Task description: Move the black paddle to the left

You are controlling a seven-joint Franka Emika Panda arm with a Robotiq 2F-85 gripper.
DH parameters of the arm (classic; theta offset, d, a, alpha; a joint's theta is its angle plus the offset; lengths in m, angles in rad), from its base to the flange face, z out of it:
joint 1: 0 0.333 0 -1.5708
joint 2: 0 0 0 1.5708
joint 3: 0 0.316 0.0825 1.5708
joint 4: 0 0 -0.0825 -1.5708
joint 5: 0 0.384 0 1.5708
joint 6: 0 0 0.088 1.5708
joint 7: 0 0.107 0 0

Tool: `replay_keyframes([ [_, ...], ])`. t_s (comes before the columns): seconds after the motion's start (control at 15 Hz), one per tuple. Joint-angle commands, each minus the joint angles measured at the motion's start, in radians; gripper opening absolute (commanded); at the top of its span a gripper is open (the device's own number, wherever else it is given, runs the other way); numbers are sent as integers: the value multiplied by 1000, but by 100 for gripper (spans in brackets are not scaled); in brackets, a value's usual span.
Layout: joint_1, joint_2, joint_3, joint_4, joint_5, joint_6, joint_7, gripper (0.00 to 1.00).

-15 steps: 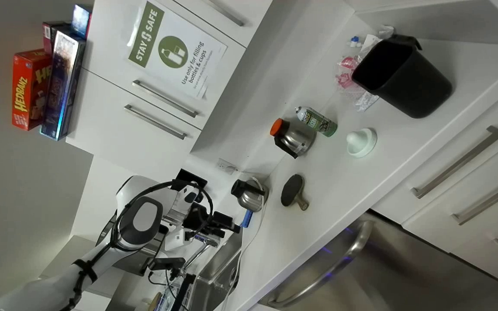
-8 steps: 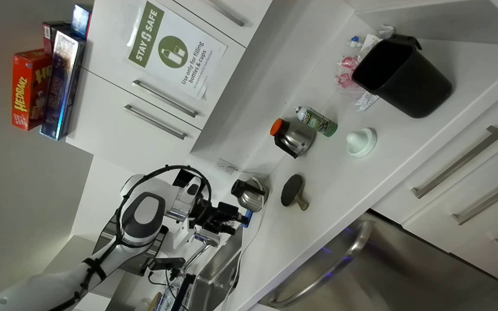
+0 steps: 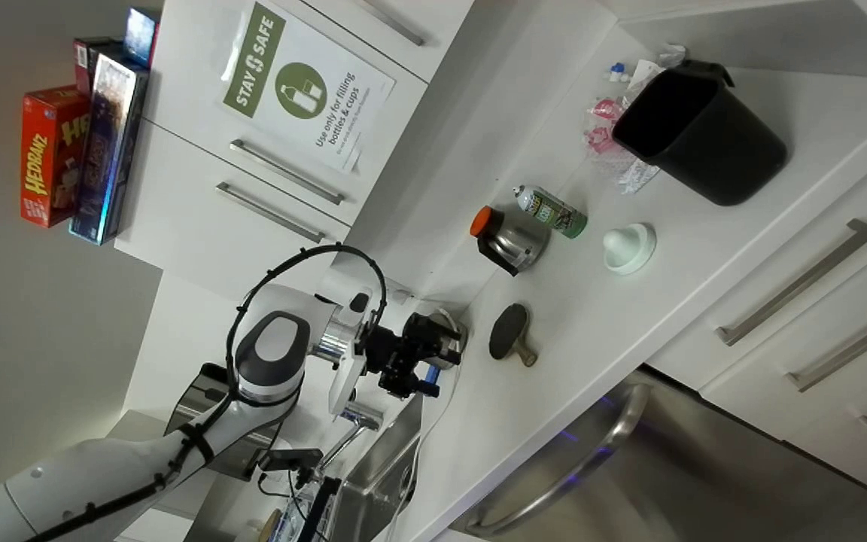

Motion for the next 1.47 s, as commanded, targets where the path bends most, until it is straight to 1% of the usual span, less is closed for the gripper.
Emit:
replay_keyframes([
  [0.0, 17, 67, -4, 39, -6, 44, -54, 100],
  [0.27, 46, 216, -23, 107, 16, 167, -214, 100],
  [0.4, 44, 307, -18, 149, 23, 220, -263, 100],
  [0.6, 47, 443, -5, 229, 81, 276, -361, 100],
  [0.8, 31, 577, 21, 339, 120, 287, -422, 100],
  [1.0, 11, 694, 42, 454, 135, 269, -447, 100],
  [1.27, -10, 828, 69, 574, 129, 262, -441, 100],
  [1.4, -18, 879, 77, 611, 121, 258, -430, 100],
])
